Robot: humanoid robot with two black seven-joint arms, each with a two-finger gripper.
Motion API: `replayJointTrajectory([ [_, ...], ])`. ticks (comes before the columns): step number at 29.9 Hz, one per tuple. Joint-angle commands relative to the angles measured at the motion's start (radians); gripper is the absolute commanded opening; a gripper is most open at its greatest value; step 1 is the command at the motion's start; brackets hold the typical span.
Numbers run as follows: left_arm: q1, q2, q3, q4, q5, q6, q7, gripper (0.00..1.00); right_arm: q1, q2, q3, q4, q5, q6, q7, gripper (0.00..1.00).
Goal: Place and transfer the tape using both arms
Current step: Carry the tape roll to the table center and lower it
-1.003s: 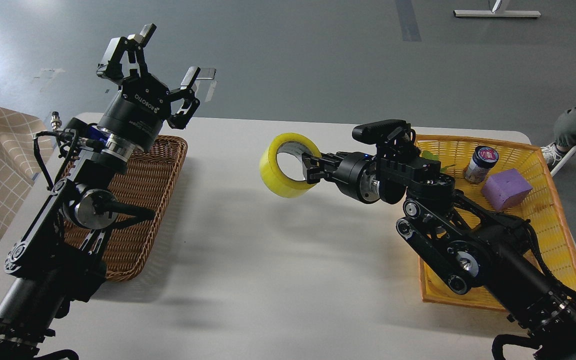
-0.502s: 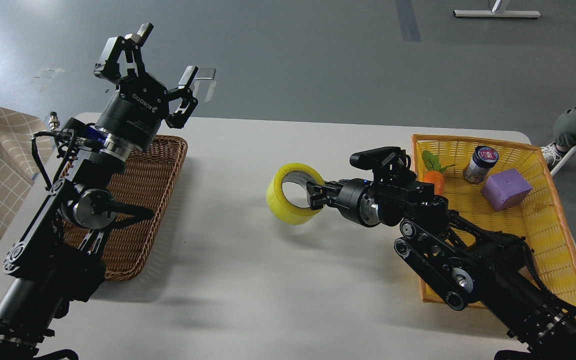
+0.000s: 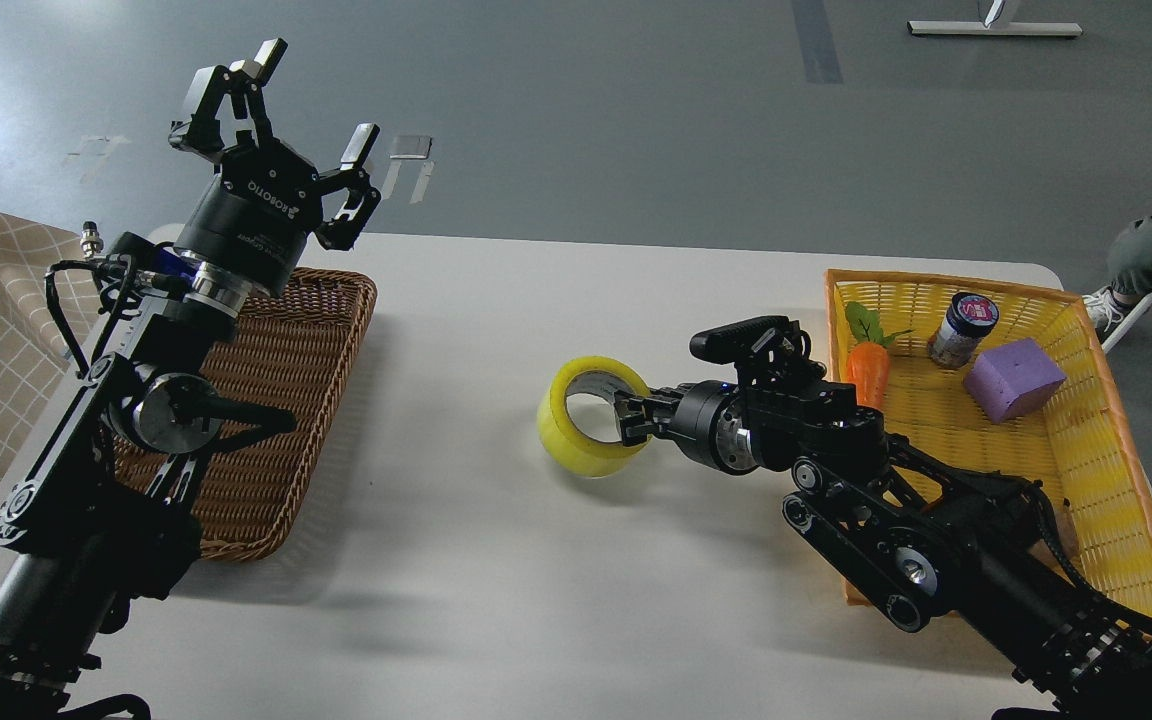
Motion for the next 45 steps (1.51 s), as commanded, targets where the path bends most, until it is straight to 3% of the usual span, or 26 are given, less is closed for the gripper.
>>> replayJointTrajectory([
  [1, -0.002, 0.003, 0.000, 0.002, 0.000, 0.000, 0.000, 0.98, -0.004, 0.000, -0.001, -0.005, 0.000, 0.000, 0.000, 0.08],
  [12, -0.002, 0.008, -0.008, 0.000, -0.003, -0.009, 0.000, 0.98, -0.015, 0.000, 0.000, -0.020, 0.000, 0.000, 0.000, 0.09],
  [17, -0.002, 0.019, -0.014, 0.000, -0.003, -0.011, 0.000, 0.98, -0.021, 0.000, 0.002, -0.023, 0.000, 0.000, 0.000, 0.19],
  [35, 0.003, 0.020, -0.017, 0.000, -0.005, -0.009, 0.000, 0.98, -0.025, 0.000, 0.003, -0.026, 0.000, 0.000, 0.006, 0.22],
  [43, 0.004, 0.020, -0.037, 0.000, -0.003, -0.011, 0.000, 0.98, -0.025, 0.000, 0.003, -0.074, 0.000, 0.000, -0.001, 0.44],
  [44, 0.004, 0.020, -0.037, 0.000, -0.003, -0.011, 0.000, 0.98, -0.025, 0.000, 0.003, -0.074, 0.000, 0.000, -0.003, 0.50],
  [45, 0.004, 0.020, -0.037, 0.000, -0.003, -0.011, 0.000, 0.98, -0.025, 0.000, 0.005, -0.077, 0.000, 0.000, -0.001, 0.69],
])
